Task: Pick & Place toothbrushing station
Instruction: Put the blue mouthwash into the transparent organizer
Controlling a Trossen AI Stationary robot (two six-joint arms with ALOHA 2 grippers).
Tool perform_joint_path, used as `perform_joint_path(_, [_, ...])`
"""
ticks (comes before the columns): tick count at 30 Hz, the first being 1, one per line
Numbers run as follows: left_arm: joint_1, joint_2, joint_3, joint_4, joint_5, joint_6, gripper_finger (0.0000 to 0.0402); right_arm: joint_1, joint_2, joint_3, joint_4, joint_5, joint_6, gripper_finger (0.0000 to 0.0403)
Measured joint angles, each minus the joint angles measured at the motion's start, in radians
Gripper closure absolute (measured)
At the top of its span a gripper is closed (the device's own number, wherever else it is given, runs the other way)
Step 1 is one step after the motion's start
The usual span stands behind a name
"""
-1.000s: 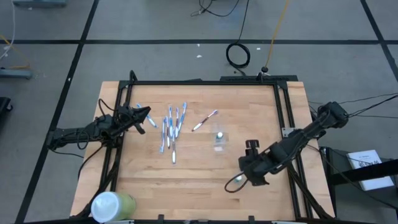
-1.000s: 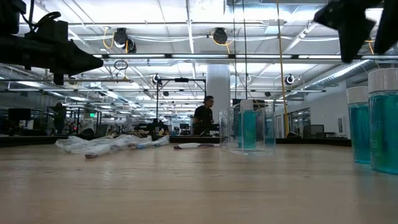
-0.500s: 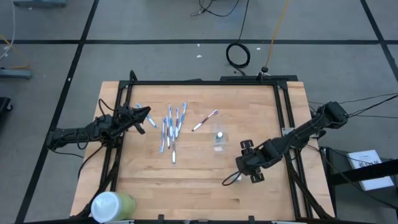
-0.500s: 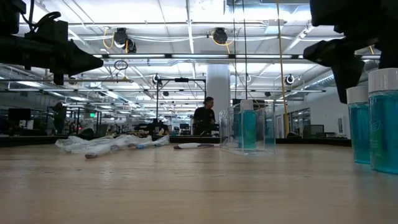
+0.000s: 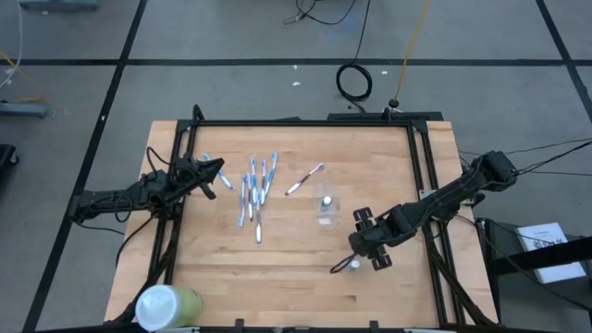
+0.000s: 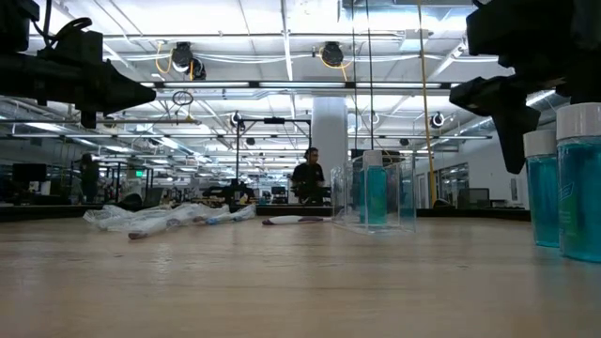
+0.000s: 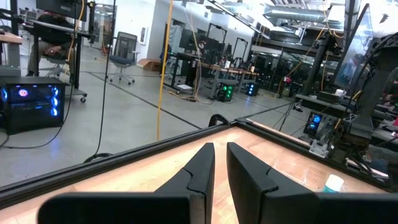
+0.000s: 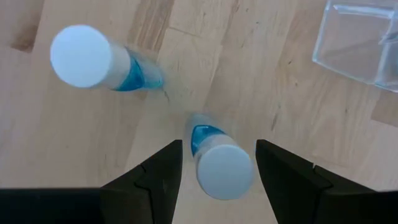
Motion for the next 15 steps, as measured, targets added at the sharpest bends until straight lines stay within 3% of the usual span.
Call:
perform_joint_path(9, [0.000,0.000,0.000,0.000,0.000,0.000,0.0355,0.000,0.000,-0.031,0.029,0.001,-0.023,0.0207])
perform_joint_path(15, [0.000,0.000,0.000,0.000,0.000,0.000,0.0355,0.000,0.000,-0.031,0.037,0.003,-0.046,0.0240])
